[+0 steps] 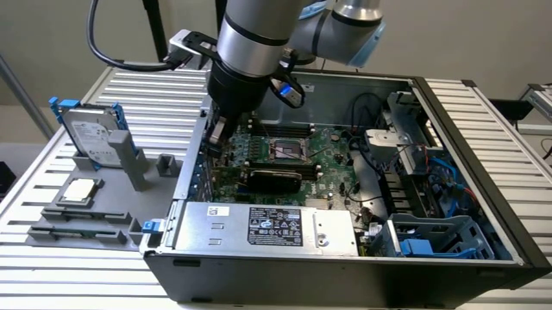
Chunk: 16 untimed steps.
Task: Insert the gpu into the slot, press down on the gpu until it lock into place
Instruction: 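Press down on the gpu until it lock into place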
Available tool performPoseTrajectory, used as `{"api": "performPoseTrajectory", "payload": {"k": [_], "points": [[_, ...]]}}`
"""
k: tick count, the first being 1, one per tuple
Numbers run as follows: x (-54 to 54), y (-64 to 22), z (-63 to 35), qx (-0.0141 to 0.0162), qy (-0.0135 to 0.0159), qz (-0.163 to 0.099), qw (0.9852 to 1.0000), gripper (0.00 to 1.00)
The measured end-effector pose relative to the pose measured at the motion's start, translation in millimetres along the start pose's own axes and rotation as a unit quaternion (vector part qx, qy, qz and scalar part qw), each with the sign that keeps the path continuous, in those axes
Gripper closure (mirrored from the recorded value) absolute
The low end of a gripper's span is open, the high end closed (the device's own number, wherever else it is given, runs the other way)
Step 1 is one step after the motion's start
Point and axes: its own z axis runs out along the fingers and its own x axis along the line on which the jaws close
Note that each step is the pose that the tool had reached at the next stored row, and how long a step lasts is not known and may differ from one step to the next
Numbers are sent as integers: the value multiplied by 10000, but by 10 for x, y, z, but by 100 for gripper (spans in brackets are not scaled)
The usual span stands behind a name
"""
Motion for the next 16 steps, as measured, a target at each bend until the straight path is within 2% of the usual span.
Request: {"api": "performPoseTrajectory", "payload": {"k": [8, 16], "points": [[2, 17, 23, 13, 58, 45, 10000, 89], [-22, 26, 2, 15, 59, 68, 10000, 89]]}}
